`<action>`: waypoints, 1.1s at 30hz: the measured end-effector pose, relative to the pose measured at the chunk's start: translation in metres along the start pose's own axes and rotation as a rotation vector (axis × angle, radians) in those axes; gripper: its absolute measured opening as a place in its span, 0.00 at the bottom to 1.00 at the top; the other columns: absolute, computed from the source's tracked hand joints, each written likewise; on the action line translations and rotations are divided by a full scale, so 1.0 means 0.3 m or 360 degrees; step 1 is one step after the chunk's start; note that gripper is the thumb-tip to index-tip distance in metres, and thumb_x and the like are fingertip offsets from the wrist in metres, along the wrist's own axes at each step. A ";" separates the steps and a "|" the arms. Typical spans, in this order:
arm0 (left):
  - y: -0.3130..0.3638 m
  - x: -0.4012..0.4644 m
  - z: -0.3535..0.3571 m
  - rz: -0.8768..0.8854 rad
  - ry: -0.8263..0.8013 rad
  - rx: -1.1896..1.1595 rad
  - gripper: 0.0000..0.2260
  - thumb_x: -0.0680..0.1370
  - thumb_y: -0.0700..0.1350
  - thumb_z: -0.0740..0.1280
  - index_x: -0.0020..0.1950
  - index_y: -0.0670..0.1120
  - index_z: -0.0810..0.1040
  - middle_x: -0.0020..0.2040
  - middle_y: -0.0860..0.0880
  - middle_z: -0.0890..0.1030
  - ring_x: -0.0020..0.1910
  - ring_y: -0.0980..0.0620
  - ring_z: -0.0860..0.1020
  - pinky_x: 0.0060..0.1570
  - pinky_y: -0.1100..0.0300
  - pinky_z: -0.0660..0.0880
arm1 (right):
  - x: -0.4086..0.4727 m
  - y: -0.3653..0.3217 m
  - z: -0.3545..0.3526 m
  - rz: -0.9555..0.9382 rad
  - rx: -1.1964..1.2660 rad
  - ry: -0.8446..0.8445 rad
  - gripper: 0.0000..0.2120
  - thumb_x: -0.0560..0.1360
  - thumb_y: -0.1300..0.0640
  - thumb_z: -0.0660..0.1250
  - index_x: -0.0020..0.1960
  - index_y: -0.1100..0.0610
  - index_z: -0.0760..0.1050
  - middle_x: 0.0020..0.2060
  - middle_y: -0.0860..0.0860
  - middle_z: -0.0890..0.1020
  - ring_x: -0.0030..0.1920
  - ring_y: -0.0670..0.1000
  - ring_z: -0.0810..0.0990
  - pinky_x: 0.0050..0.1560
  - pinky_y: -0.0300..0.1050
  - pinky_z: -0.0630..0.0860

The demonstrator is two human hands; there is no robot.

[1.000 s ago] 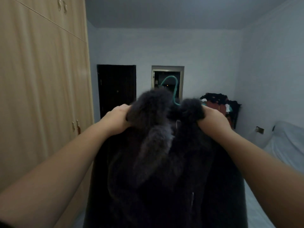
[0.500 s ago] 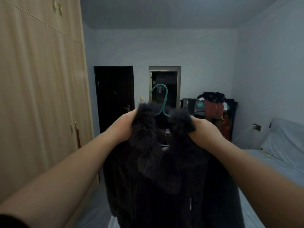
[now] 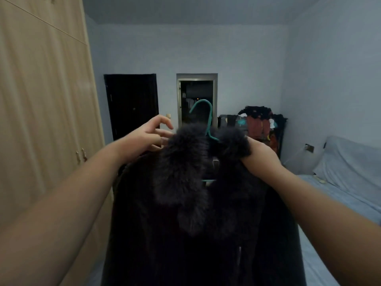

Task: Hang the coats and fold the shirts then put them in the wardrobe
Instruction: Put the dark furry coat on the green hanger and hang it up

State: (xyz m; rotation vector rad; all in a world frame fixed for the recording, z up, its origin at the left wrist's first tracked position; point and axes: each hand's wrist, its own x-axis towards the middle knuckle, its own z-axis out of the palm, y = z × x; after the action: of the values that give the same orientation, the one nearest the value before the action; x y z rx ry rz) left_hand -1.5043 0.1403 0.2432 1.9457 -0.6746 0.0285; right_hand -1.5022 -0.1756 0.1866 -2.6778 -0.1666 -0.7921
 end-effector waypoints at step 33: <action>0.202 -0.383 0.010 0.0109 0.0958 0.0804 0.26 0.64 0.47 0.79 0.56 0.52 0.70 0.46 0.47 0.82 0.44 0.55 0.79 0.49 0.52 0.76 | -0.048 -0.128 -0.209 -0.0812 0.0848 -0.0358 0.32 0.78 0.56 0.64 0.75 0.33 0.57 0.74 0.42 0.66 0.74 0.45 0.65 0.70 0.47 0.65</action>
State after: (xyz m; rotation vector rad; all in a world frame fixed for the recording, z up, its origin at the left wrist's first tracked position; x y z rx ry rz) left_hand -1.6302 0.1697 0.2565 2.2229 -0.3414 0.8632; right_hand -1.5540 -0.1623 0.2391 -2.2131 -0.9956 -0.4777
